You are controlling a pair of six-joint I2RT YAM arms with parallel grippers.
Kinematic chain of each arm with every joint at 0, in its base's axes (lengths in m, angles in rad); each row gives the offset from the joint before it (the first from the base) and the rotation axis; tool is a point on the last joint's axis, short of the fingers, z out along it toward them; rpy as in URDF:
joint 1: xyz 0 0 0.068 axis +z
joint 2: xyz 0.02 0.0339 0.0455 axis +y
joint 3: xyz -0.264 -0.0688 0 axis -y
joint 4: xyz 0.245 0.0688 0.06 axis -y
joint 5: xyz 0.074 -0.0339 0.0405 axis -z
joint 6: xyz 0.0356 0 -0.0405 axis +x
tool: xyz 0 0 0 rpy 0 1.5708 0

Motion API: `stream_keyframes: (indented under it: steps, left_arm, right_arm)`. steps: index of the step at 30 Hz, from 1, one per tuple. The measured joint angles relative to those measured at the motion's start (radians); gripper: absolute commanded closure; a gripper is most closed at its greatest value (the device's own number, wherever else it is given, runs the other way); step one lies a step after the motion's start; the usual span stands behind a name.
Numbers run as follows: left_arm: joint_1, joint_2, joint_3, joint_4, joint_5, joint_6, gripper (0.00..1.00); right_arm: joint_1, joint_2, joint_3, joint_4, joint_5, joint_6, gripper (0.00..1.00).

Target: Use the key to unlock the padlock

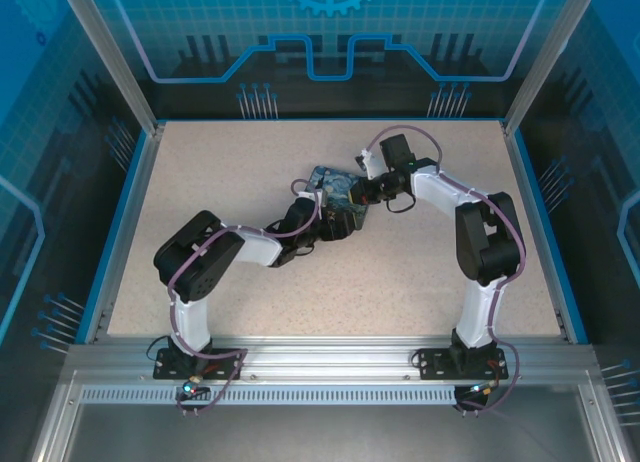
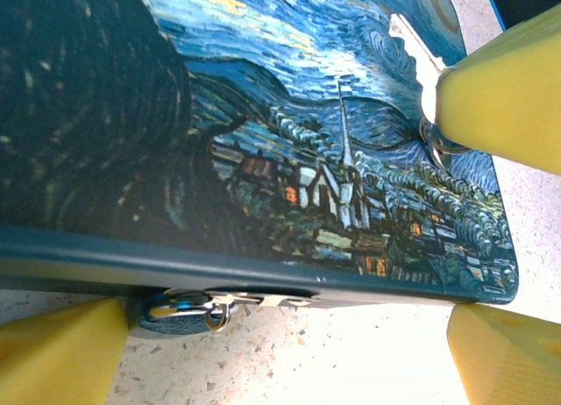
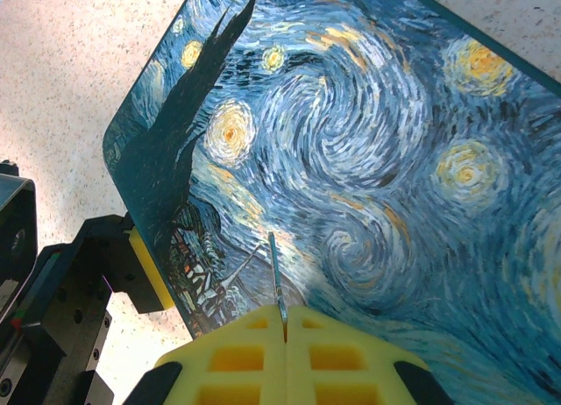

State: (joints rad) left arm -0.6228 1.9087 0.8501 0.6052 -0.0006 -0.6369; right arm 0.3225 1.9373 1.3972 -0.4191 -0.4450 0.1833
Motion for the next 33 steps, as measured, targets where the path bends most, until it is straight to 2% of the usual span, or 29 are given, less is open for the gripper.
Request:
stream_keyframes:
  steps: [5,16,20,27,33]
  left_arm:
    - [0.0,0.003,-0.005,0.031,0.024,-0.02,0.2]
    - [0.007,-0.004,-0.066,0.144,0.051,-0.046,0.2]
    - [0.007,-0.004,-0.066,0.146,0.057,-0.045,0.14]
    - [0.002,-0.004,-0.01,0.011,-0.008,-0.043,0.09]
    - [-0.035,-0.004,0.07,-0.149,-0.09,-0.037,0.18]
  right_arm:
    - [0.0,-0.001,-0.005,0.008,-0.001,0.0,1.0]
    - [0.0,-0.002,-0.009,0.014,-0.005,0.0,1.0]
    - [0.0,-0.002,-0.009,0.014,-0.005,0.0,1.0]
    - [0.0,-0.002,-0.009,0.017,-0.005,0.0,1.0]
    - [0.0,-0.002,-0.011,0.026,-0.004,0.0,1.0]
